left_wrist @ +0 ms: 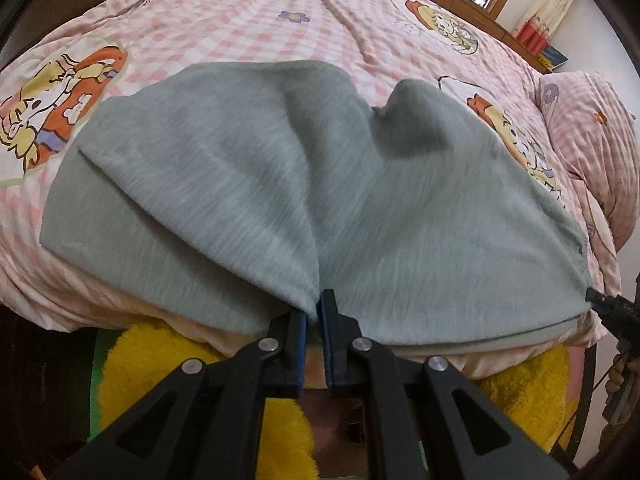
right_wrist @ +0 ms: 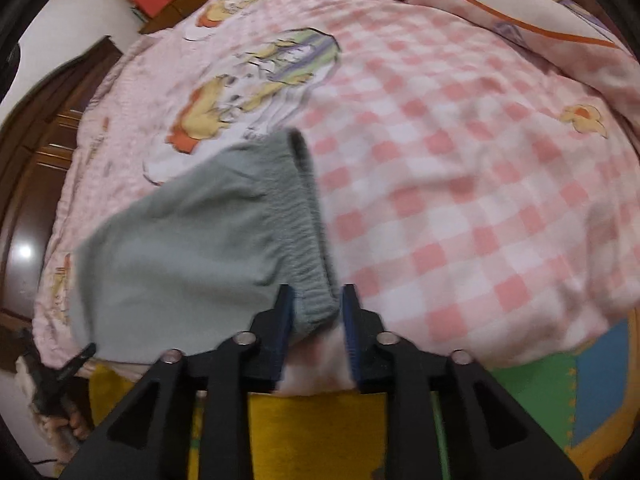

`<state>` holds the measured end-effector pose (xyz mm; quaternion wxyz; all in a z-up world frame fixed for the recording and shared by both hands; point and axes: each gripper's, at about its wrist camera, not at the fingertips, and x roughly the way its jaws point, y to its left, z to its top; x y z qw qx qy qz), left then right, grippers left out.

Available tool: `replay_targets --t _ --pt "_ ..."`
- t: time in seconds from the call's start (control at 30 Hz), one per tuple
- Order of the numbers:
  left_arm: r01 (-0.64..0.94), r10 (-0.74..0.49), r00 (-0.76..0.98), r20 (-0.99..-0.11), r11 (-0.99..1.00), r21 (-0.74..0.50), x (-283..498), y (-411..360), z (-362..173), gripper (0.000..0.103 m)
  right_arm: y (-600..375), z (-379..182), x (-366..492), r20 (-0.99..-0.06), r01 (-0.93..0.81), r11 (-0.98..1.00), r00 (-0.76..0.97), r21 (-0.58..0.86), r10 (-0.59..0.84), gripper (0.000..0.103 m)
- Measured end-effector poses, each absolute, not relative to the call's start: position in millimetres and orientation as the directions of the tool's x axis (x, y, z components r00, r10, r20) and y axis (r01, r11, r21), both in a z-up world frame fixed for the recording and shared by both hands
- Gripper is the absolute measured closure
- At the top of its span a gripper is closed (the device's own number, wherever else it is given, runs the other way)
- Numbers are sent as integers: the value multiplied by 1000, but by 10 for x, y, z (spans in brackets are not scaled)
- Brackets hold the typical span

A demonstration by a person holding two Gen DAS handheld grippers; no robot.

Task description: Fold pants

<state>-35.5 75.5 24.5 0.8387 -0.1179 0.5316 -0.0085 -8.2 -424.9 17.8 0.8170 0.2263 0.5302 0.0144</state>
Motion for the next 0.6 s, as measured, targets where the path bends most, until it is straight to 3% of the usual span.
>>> replay_targets --t 0.27,0.33,0.43,0.6 --pt "-78 -190 432 -882 966 -246 -351 835 225 96 -3813 690 -447 -793 226 935 602 274 87 75" --pt "-68 -199 435 -878 965 -252 -354 835 222 96 -3705 707 -505 -778 208 916 609 344 154 75" --pt "-50 -210 444 -871 965 -258 -364 845 212 96 -3527 471 -503 -734 183 804 555 566 391 75" --pt "-30 -232 452 -861 961 -275 -375 874 196 96 -3308 164 -485 -667 225 669 522 709 532 75"
